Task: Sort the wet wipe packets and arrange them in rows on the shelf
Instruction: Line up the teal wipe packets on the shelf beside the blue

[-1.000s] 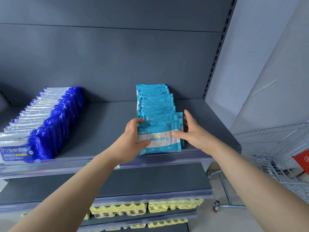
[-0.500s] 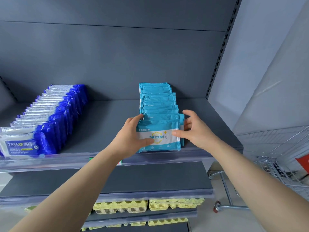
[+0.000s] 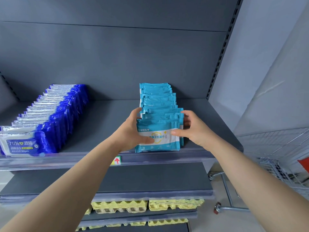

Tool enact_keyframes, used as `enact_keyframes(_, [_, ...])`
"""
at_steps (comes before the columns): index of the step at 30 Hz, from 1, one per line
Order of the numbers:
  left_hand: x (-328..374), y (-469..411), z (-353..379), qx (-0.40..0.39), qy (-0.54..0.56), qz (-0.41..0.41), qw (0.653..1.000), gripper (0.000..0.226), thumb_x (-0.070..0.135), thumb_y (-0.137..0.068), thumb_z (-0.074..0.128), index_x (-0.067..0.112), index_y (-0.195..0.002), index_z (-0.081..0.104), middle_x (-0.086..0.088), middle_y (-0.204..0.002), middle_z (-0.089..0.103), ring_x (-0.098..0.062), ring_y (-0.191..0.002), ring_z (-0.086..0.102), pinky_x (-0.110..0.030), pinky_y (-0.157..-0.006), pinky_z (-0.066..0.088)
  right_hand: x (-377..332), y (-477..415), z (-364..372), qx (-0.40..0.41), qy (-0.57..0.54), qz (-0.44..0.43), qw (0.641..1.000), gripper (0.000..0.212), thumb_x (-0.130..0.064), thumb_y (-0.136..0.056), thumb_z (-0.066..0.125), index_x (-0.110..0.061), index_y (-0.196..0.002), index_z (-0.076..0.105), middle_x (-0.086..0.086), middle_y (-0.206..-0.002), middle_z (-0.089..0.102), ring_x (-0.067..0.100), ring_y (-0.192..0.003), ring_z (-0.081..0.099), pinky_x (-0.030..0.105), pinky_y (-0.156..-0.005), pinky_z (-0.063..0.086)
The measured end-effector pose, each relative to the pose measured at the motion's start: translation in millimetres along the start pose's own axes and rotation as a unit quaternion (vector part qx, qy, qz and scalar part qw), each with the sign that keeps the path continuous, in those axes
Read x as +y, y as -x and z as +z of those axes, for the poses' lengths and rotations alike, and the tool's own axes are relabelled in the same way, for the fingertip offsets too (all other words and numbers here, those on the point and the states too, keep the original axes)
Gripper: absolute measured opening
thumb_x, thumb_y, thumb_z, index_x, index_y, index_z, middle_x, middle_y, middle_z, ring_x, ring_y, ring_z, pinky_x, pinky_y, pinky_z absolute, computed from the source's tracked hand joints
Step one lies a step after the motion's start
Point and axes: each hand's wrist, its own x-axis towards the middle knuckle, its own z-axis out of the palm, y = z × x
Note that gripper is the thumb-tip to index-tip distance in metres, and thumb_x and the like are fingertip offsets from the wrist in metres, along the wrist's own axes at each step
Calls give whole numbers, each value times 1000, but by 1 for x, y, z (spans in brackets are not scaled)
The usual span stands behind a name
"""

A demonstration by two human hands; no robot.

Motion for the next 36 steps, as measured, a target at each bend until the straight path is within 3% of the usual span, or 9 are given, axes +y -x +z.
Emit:
enact_keyframes(3, [-5,8,9,28,8,-18,999,102,15,-75,80,21,-147,8,14,-112,51,-1,-80,58,-13,-57,50,3,6,0,1,38,6,999,70,-33,-81,74,-35,-138,33,-13,-135,45,7,-121,47,40,-103,45])
enact_keyframes(5, [-9,12,20,23,42,-46,998,75,18,-82,73,18,-136,21,2,-114,59,-12,-79,58,-31,-65,54,4,8,5,-49,-9,20,999,58,-22,-88,64,-35,-135,35,-17,-131,53,4,-119,51,41,-104,44])
enact_keyframes(10, [-6,2,37,-23,83,-27,996,57,14,-83,67,23,-120,25,-1,-126,48,-20,-111,56,-38,-79,58,3,5,14,-102,-79,42,991,70,-11,-79,53,-32,-142,31,-13,-128,58,9,-119,55,40,-106,43])
enact_keyframes(15, [-18,-1,16,-33,73,-62,995,121,21,-75,80,27,-149,-14,9,-146,37,-14,-123,51,-37,-101,46,-3,5,0,-95,-22,58,994,80,-8,-93,47,-34,-152,-1,-20,-140,42,5,-121,48,30,-104,38])
enact_keyframes(17, [-13,-5,9,-62,101,-60,991,130,12,-72,82,27,-148,-22,17,-137,44,-4,-113,55,-26,-93,49,-8,2,3,-93,-16,76,993,87,-8,-91,44,-34,-150,-14,-20,-136,38,12,-119,50,33,-105,39])
enact_keyframes(22, [-7,-19,4,-126,132,-40,982,88,-7,-69,78,29,-134,30,4,-121,63,-16,-107,65,-33,-90,55,-11,-11,15,-96,-51,52,993,93,-10,-62,41,-38,-146,13,-9,-134,51,19,-120,53,47,-106,42])
enact_keyframes(27, [-20,-13,-2,-144,123,-34,981,90,-6,-70,77,26,-137,26,4,-124,62,-14,-110,64,-38,-96,51,-2,-7,11,-122,-41,58,990,98,-14,-64,47,-39,-150,5,-14,-143,44,14,-128,45,41,-110,36])
enact_keyframes(31, [-14,-11,-5,-131,113,-36,984,124,5,-72,81,31,-149,-12,23,-133,46,6,-106,57,-26,-98,46,-2,-4,1,-79,-16,66,995,95,-21,-83,54,-32,-151,-12,-17,-149,28,11,-137,31,40,-115,25])
enact_keyframes(36, [-11,-12,-2,-136,75,2,988,80,14,-76,79,45,-125,25,14,-123,59,-3,-107,63,-33,-95,52,-8,3,2,-140,8,34,990,64,-17,-89,50,-36,-145,26,-19,-135,52,6,-125,48,33,-107,36])
